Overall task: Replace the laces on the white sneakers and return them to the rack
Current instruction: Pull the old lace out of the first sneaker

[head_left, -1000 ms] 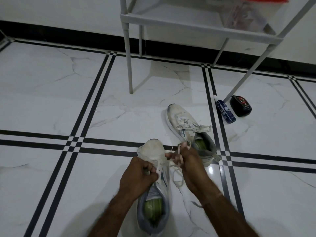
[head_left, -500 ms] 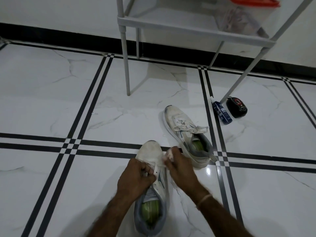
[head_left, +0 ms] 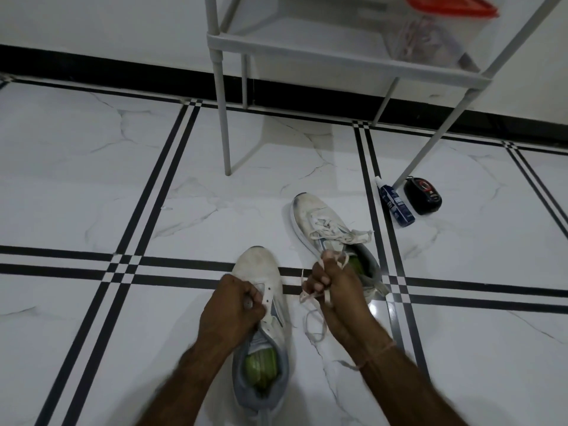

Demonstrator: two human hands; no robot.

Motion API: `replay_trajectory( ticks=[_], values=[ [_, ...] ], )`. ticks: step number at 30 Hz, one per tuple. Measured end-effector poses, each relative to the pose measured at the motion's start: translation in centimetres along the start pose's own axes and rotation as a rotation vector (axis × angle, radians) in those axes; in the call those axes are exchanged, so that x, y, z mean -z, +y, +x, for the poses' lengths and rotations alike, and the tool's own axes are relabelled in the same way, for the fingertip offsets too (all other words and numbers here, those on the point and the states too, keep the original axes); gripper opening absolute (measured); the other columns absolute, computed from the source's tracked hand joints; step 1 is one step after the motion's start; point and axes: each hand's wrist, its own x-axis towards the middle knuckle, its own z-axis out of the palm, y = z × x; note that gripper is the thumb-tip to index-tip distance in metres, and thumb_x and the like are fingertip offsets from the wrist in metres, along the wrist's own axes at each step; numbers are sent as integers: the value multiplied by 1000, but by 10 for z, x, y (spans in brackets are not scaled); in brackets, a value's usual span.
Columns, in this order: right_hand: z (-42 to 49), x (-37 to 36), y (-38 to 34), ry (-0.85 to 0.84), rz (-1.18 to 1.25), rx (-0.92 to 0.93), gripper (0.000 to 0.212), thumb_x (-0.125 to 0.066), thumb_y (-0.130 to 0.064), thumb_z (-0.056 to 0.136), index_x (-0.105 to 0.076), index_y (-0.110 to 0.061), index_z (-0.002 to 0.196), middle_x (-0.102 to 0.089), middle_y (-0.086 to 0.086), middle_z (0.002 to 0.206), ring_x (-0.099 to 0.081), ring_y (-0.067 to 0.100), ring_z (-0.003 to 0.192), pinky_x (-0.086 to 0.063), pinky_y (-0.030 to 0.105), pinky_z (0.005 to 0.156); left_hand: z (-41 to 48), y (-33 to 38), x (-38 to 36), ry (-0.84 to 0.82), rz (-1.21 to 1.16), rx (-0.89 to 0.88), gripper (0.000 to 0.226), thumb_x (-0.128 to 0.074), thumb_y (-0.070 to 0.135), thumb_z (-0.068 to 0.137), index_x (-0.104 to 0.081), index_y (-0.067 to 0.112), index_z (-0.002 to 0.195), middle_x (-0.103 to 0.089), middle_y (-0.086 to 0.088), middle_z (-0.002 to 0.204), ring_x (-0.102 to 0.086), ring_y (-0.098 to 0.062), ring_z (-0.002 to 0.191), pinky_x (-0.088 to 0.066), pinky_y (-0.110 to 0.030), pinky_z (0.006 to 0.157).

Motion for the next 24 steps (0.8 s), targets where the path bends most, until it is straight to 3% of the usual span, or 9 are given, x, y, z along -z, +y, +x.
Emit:
replay_trajectory(
  ticks=[2, 4, 6, 8, 11, 13, 15, 20, 24],
  values=[
    [-2, -10, -8, -114, 39, -53, 19, -51, -28, 101, -54, -9, 102, -35, -2, 60, -37, 10, 49, -36, 32, 61, -5, 26, 3, 46, 22, -131, 61, -86, 40, 75, -56, 29, 127, -47, 18, 124, -48, -5, 112, -44, -27, 98],
    [-5, -23, -19, -207, 97, -124, 21, -48, -26, 104, -57, -8, 109, -40, -1, 64, -41, 9, 52, -45, 30, 59, -8, 57, -1, -169, -175, -198, 83, -89, 40, 72, -42, 37, 141, -46, 29, 133, -46, 3, 121, -39, -23, 107],
    [-2, -29, -36, -221, 99, -100, 24, -46, -26, 106, -59, -7, 113, -43, -1, 69, -40, 9, 55, -44, 24, 53, -7, 71, -10, -391, -362, -226, 59, -85, 35, 79, -55, 36, 131, -67, 20, 122, -62, 0, 113, -49, -25, 102],
    [5, -19, -54, -165, -133, 51, 28, -46, -31, 107, -63, -11, 117, -42, -2, 72, -35, 9, 58, -36, 22, 52, -2, 75, -2, -409, -571, -112, 16, -73, 21, 92, -71, 13, 105, -77, 0, 92, -72, -14, 86, -58, -28, 80],
    [-5, 1, -62, -193, -665, 186, 29, -50, -43, 104, -68, -31, 123, -61, -14, 89, -57, 9, 76, -47, 24, 64, 3, 78, 17, -233, -780, 0, 23, -57, 16, 102, -69, 2, 88, -65, 0, 66, -57, -13, 60, -49, -20, 58],
    [-19, 4, -49, -305, -700, 129, 28, -57, -34, 101, -67, -33, 128, -70, -16, 116, -69, 8, 105, -59, 27, 80, 5, 89, 21, -251, -729, -30, 32, -53, 23, 104, -70, 6, 84, -58, 4, 60, -50, -11, 57, -45, -21, 54],
    [-26, 1, -32, -365, -584, 112, 34, -64, -20, 97, -67, -20, 131, -73, -1, 122, -68, 17, 116, -59, 32, 91, 3, 104, 12, -287, -676, 11, 35, -52, 26, 105, -74, 11, 82, -58, 5, 58, -48, -11, 55, -40, -21, 51],
    [-27, 0, -13, -88, -406, 235, 10, -72, -8, 91, -78, -11, 98, -72, 25, 87, -71, 25, 75, -58, 30, 63, -3, 126, -2, -303, -792, 264, 51, -41, 42, 107, -78, 11, 91, -55, 5, 54, -43, -6, 49, -33, -18, 45],
    [-9, 11, -11, 62, -728, 563, 8, -69, -29, 89, -69, -28, 81, -63, 2, 85, -68, 22, 78, -58, 42, 64, -7, 143, -8, -435, -1280, 465, 58, -39, 49, 103, -76, 5, 98, -65, -3, 67, -45, -9, 59, -34, -18, 44]
  ],
)
